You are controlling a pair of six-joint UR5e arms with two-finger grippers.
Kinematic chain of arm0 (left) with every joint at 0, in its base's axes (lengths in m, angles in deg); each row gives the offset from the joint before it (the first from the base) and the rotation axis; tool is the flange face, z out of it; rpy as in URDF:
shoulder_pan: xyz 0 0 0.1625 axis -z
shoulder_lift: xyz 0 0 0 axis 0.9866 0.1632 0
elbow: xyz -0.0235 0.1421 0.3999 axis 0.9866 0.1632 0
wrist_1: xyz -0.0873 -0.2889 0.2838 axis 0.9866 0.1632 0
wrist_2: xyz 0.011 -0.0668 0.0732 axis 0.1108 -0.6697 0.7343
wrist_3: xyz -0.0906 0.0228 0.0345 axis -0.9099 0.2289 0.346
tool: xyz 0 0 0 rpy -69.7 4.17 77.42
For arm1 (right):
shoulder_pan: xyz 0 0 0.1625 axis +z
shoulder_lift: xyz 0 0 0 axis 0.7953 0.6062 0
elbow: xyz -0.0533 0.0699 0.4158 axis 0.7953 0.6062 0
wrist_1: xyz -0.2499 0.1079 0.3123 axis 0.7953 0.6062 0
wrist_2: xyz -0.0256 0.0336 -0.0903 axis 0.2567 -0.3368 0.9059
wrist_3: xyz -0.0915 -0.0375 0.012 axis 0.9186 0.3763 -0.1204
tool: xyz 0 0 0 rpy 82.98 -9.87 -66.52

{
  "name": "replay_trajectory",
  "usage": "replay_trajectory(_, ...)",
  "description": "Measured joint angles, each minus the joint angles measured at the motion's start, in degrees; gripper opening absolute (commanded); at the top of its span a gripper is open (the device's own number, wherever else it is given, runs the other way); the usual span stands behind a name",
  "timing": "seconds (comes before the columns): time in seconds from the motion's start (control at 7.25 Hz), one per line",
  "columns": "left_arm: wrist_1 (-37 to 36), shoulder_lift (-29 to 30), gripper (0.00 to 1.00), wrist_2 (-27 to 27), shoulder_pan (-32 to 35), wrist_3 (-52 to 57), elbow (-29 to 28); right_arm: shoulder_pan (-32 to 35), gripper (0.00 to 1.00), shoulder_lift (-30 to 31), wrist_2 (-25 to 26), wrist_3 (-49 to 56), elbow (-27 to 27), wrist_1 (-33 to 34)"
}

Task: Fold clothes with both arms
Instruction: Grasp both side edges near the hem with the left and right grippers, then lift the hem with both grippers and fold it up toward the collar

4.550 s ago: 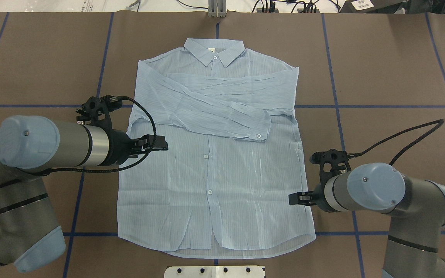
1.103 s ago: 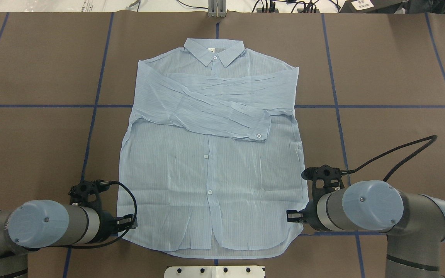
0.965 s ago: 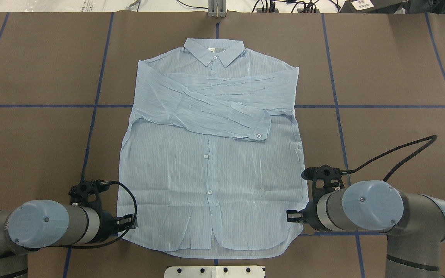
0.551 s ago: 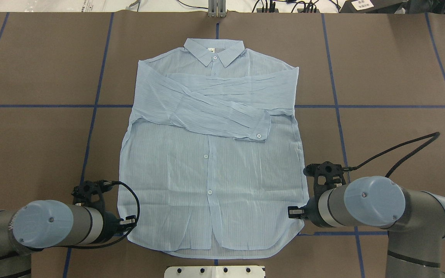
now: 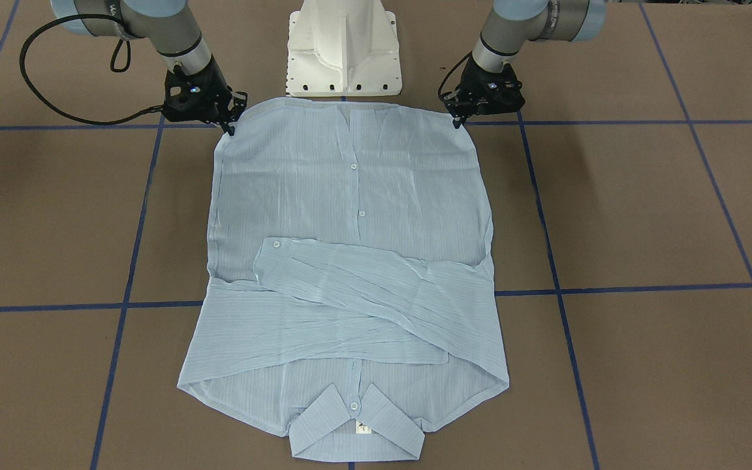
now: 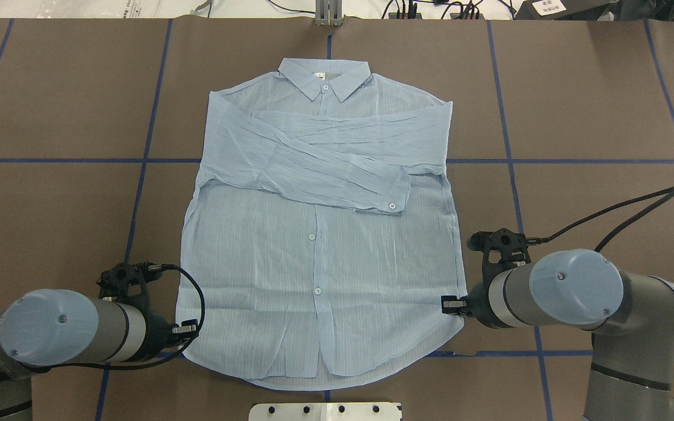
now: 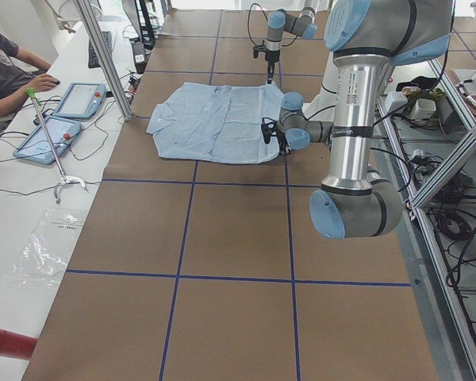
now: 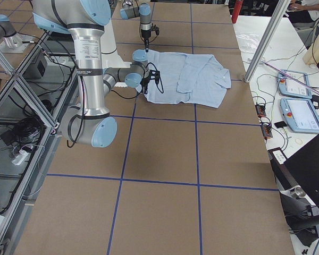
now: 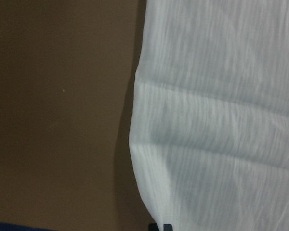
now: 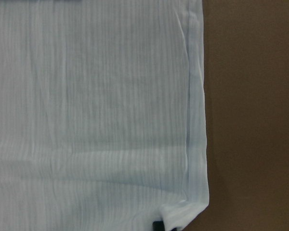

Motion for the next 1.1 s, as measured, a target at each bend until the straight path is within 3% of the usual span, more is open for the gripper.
replay_trajectory(1.1,-2.1,0.5,0.00,-4.2,6.4,6.5,1.1,4.6,0.00,-0.5,-4.1,0.1,-2.4,-0.1)
